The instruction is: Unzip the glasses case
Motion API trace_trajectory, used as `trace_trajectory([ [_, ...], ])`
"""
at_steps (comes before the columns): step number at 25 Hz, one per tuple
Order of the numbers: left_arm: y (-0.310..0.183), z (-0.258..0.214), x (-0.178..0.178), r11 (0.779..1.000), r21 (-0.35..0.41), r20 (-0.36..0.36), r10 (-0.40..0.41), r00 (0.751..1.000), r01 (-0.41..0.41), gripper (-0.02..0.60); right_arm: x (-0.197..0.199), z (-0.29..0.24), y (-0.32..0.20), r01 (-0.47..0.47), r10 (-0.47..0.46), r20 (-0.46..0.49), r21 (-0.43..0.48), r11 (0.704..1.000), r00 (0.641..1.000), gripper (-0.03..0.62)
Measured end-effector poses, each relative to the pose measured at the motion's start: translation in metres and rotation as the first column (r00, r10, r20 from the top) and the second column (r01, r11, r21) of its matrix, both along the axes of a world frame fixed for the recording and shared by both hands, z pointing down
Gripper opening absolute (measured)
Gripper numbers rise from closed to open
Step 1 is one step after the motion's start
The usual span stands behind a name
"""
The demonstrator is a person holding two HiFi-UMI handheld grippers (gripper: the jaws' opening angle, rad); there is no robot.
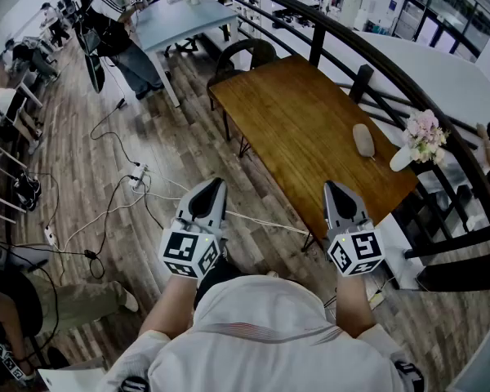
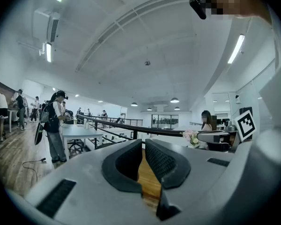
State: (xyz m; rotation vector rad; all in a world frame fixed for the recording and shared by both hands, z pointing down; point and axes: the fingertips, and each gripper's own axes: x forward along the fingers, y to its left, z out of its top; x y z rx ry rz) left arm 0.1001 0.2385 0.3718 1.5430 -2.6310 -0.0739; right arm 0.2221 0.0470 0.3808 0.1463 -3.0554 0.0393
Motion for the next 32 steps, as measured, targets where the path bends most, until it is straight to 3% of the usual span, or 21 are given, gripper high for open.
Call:
trace_trajectory([
  [15, 0.018, 0.02, -0.007, 0.999, -0.036, -0.045, -0.024, 0.999, 0.023, 0.031, -0.016, 0.025, 0.014, 0.024, -0.026, -0.046, -0.026, 0.999, 0.999, 0.051],
  [21, 0.018, 0.031, -0.019, 0.999, -0.037, -0.07, -0.014, 0.997, 0.012, 0.031, -0.026, 0.028, 0.009, 0.005, -0.006, -0.018, -0.078, 0.997, 1.0, 0.052],
  [32, 0.004, 0.035, -0.082, 0.998, -0.007, -0.103, 0.067, 0.992, -0.068, 0.031, -0.073, 0.023, 0.016, 0.024, -0.026, -0.017, -0.107, 0.994, 1.0, 0.051],
])
